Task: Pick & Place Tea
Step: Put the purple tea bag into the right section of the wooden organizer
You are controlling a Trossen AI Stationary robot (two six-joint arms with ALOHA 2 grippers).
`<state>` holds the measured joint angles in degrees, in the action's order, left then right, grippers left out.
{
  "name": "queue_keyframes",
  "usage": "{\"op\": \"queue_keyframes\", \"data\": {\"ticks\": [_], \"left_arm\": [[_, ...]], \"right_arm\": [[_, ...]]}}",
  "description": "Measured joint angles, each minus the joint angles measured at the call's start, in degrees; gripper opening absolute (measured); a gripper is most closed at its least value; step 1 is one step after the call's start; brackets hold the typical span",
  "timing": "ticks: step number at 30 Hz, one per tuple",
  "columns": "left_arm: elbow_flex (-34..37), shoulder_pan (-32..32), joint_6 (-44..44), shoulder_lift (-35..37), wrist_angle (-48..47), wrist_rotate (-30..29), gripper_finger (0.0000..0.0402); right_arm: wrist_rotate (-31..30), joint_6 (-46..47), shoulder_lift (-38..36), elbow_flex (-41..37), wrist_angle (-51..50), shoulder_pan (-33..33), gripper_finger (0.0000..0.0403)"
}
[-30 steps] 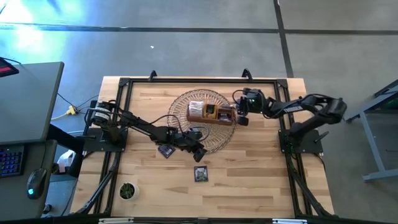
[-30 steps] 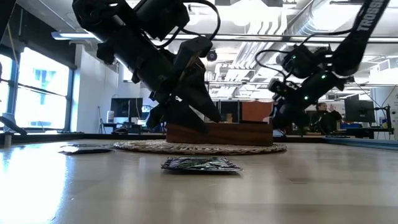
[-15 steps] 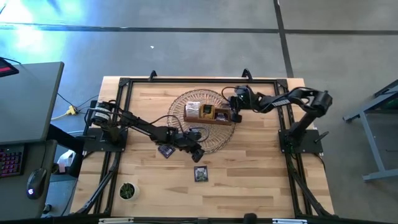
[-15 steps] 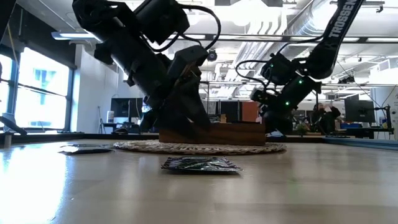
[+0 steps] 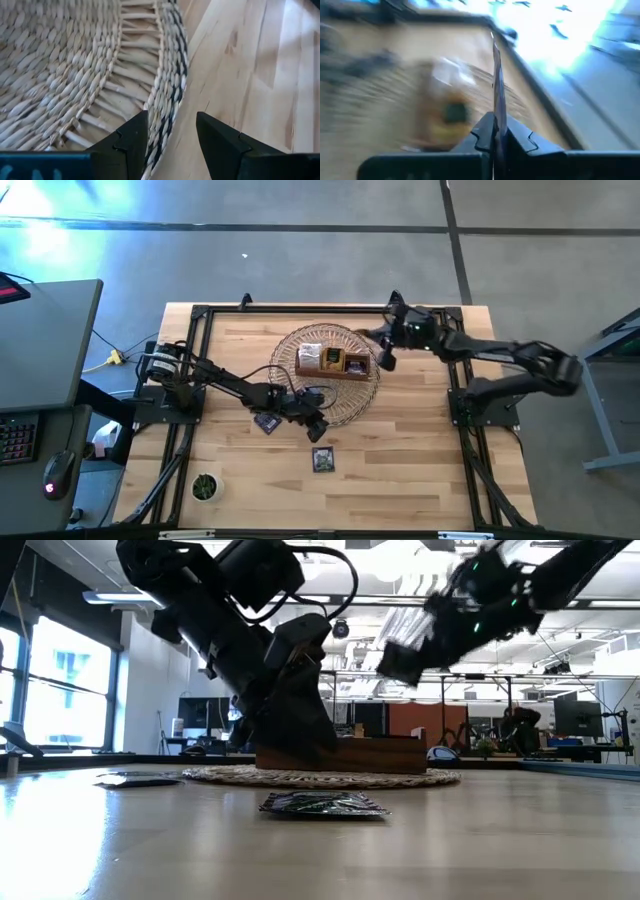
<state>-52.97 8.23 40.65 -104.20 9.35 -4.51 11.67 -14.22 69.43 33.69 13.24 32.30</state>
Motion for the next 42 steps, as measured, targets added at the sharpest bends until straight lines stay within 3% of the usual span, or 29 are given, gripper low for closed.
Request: {"op": "queue_keyframes", "data": {"ticks": [4,7,10,13,21,25,29,33,42], "left_arm": [[0.0,0.0,-2.0,0.0,2.3,0.2,0.0166],[0.0,0.0,-3.2,0.0,3.7,2.6,0.0166],[0.0,0.0,-3.4,0.0,3.7,8.9,0.0166],[0.0,0.1,-2.9,0.0,3.4,11.5,0.0166],[-0.1,-0.8,-0.4,0.0,5.5,7.8,0.0166],[-2.0,-3.2,2.0,-1.0,7.9,8.0,0.0166],[-5.9,-3.3,-10.7,-0.9,15.0,6.7,0.0159],[-12.4,-2.5,-28.5,-0.9,13.5,2.5,0.0138],[-25.5,-2.6,-33.0,-0.9,-9.8,-4.8,0.012]], "right_arm": [[11.5,5.5,-5.2,-0.3,-2.0,-4.5,0.0008],[14.1,7.4,-7.4,-2.6,-1.0,-9.3,0.002],[11.1,8.9,-8.6,-6.0,1.7,-14.0,0.0022],[7.6,9.7,-8.9,-10.1,6.5,-17.7,0.0009],[-2.5,13.5,-8.7,-19.3,21.4,-25.0,0.0027],[-5.1,11.8,-8.7,-22.2,25.2,-27.8,0.0011],[-4.8,13.4,-8.7,-23.9,25.6,-29.0,0.0012],[-4.0,15.7,-8.7,-24.8,26.1,-29.5,0.0031],[-2.1,16.1,-8.7,-24.9,25.9,-31.0,0.0012]]}}
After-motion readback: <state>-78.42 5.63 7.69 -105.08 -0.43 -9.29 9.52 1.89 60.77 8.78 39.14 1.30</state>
